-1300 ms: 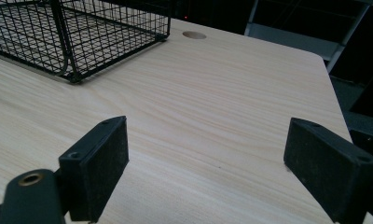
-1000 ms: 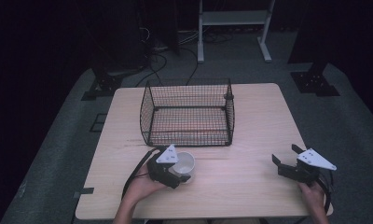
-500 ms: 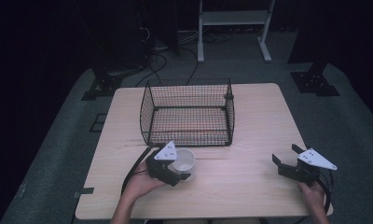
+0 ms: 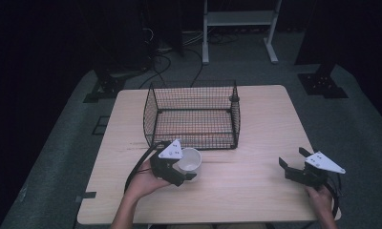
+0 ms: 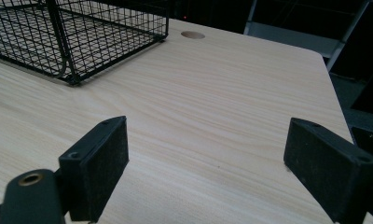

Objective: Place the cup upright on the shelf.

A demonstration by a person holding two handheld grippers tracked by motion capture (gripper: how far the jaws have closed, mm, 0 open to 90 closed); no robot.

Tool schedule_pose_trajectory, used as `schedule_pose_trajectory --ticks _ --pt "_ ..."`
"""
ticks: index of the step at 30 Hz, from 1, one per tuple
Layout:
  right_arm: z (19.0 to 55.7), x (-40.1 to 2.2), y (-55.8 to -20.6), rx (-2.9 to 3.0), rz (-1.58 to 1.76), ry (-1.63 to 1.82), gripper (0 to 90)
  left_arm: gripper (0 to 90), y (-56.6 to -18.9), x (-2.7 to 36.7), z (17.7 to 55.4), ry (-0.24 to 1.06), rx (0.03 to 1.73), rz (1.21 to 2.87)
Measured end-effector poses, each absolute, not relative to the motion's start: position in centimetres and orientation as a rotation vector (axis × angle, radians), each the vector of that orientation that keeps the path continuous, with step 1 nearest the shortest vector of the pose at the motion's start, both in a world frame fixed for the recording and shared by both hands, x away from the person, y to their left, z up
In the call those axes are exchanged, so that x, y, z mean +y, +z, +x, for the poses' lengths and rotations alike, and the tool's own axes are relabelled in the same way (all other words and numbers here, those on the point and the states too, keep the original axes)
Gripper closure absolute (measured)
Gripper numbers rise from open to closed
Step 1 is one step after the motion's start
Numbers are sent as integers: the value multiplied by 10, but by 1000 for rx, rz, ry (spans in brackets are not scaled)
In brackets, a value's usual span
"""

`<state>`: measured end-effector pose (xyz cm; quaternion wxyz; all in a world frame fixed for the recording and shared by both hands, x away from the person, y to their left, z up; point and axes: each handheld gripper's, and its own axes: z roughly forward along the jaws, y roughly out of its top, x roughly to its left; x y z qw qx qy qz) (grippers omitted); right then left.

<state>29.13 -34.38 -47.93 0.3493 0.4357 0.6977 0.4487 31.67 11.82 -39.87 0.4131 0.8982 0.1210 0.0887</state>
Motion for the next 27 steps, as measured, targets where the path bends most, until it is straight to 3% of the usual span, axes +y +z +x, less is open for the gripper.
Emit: schedule_pose_trajectory --ticks 27 --pt "291 -345 -479 1803 1137 1167 131 211 -373 116 334 245 281 2282"
